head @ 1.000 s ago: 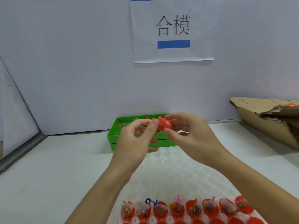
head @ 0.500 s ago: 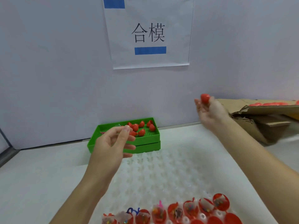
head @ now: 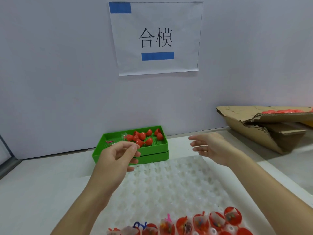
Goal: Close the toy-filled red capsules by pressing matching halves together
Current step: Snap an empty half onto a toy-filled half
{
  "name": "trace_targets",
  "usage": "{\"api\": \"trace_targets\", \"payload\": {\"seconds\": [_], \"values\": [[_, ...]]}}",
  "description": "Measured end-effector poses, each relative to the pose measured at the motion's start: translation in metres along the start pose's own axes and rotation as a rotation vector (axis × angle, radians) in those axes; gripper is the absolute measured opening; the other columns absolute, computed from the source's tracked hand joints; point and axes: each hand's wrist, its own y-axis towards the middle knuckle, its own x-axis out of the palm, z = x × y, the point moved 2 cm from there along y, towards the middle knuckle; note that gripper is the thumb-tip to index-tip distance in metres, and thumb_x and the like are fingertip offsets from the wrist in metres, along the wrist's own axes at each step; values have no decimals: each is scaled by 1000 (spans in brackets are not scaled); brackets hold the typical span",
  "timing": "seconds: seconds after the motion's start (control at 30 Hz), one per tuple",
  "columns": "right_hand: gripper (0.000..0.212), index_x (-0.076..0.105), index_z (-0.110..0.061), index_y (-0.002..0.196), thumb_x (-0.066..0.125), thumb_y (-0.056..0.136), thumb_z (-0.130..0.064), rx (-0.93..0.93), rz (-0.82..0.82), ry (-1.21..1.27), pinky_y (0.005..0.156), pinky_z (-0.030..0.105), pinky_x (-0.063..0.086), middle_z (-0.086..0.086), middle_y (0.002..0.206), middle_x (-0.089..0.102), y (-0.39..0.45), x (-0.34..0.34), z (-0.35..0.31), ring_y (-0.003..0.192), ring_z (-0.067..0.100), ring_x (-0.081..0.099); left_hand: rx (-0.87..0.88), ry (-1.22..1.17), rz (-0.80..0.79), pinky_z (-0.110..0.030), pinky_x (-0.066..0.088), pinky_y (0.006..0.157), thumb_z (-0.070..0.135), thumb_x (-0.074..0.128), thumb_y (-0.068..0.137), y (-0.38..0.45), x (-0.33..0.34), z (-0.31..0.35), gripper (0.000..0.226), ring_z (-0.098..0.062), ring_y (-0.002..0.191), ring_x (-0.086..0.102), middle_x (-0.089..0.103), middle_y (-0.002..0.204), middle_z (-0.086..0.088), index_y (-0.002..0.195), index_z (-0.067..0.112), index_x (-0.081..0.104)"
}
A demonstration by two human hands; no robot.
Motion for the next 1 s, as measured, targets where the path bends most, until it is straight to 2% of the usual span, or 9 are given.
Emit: {"api": "trace_targets", "payload": {"seconds": [0.1,0.2,0.3,0.4,0.6,0.67,0.8,0.9,1.0], "values": [[17,76,-5,91,60,95,-11,-133,74,-202,53,23,45,3,67,65,6,-4,6,53,13,59,0,55,-3,-27,55,67,20,60,97,0,0,-5,15,-8,78,71,75,84,8,95,24,74],[26,75,-15,80,54,94,-9,-515,491,-335,46,15,32,-13,48,54,8,-23,11,43,5,42,11,83,12,-25,53,64,20,60,98,1,-2,-6,15,-7,75,70,74,83,9,94,26,73],[25,73,-14,98,51,92,-4,-545,648,-411,50,17,36,-5,66,62,11,-41,28,53,7,51,19,102,28,-23,52,63,20,59,97,3,-5,-8,16,-6,75,69,74,83,11,94,27,73],[28,70,-15,113,53,93,-4,-477,497,-588,71,28,42,6,95,68,27,-35,38,81,18,59,10,145,39,-22,51,61,19,59,97,4,-8,-13,16,-4,72,68,73,81,13,93,27,72],[55,50,-26,142,68,90,-20,-463,-2,-971,103,27,37,-7,138,54,61,22,4,127,14,49,-13,139,74,-27,53,63,17,59,98,8,-18,-15,18,-7,70,68,74,79,9,91,26,72],[55,56,-28,138,72,85,-25,-397,-141,-1061,97,25,41,-12,128,57,69,42,2,119,12,52,10,126,77,-27,51,63,18,59,97,8,-19,-12,18,-6,71,68,74,80,8,91,27,73],[15,71,-31,80,68,85,-18,-401,-228,-1110,60,17,46,-6,81,72,77,58,13,77,12,63,31,122,74,-25,51,62,17,60,97,8,-21,-9,18,-6,71,68,74,81,7,90,28,73],[7,72,-24,87,69,85,-18,-436,-151,-1067,57,17,44,-6,81,70,76,52,16,75,14,63,28,119,77,-25,50,62,17,59,97,9,-22,-9,18,-5,71,68,74,82,7,91,27,73],[22,64,-25,102,77,85,-28,-368,21,-822,62,18,46,-6,93,69,72,37,18,83,12,65,28,117,74,-25,50,63,17,59,98,8,-23,-7,17,-5,71,68,74,82,8,93,26,73]]}}
